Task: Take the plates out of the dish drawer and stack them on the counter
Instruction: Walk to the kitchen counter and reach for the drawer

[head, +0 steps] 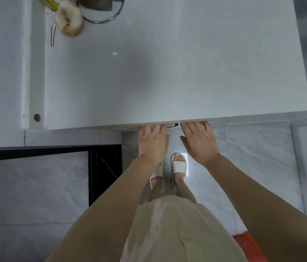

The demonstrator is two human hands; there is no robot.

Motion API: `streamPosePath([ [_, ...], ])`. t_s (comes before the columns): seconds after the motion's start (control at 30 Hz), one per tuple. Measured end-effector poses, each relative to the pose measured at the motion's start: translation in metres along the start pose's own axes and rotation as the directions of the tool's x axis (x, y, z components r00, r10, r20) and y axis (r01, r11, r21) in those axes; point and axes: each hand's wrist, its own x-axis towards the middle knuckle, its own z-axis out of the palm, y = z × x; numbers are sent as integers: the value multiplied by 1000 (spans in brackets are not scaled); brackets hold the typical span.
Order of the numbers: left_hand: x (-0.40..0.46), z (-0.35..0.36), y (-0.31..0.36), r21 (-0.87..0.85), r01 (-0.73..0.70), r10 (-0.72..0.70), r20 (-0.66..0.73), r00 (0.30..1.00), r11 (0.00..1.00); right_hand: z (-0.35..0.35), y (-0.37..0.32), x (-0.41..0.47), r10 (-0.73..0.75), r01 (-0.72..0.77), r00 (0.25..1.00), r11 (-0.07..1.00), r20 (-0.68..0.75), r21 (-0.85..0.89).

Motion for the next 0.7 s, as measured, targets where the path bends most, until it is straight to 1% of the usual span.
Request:
streamPosePath([
  [0.07,-1,1,3,-21,14,-15,-12,1000,1000,-2,0,3,-16,16,1000,999,8,42],
  [0.13,-1,3,6,-42,31,-32,-19,999,999,-3,-3,6,-13,10,999,998,51,56],
  [0.23,-1,5,8,-66,52,-54,-42,998,997,-4,-11,6,57,-66,990,995,130,70],
  [0.3,-2,5,7,-72,44,-49,-69,996,996,-2,-15,6,81,-92,989,992,123,88],
  [0.4,-9,7,6,-96,26,-35,-87,996,995,-1,-17,0,77,-94,988,988,133,123],
  [0.53,-19,10,4,-75,12,-17,-63,998,997,2,-18,-12,80,-104,987,979,139,174],
  [0.7,-33,6,7,-39,-9,8,-25,1000,999,-2,-21,-26,70,-95,987,979,144,179],
])
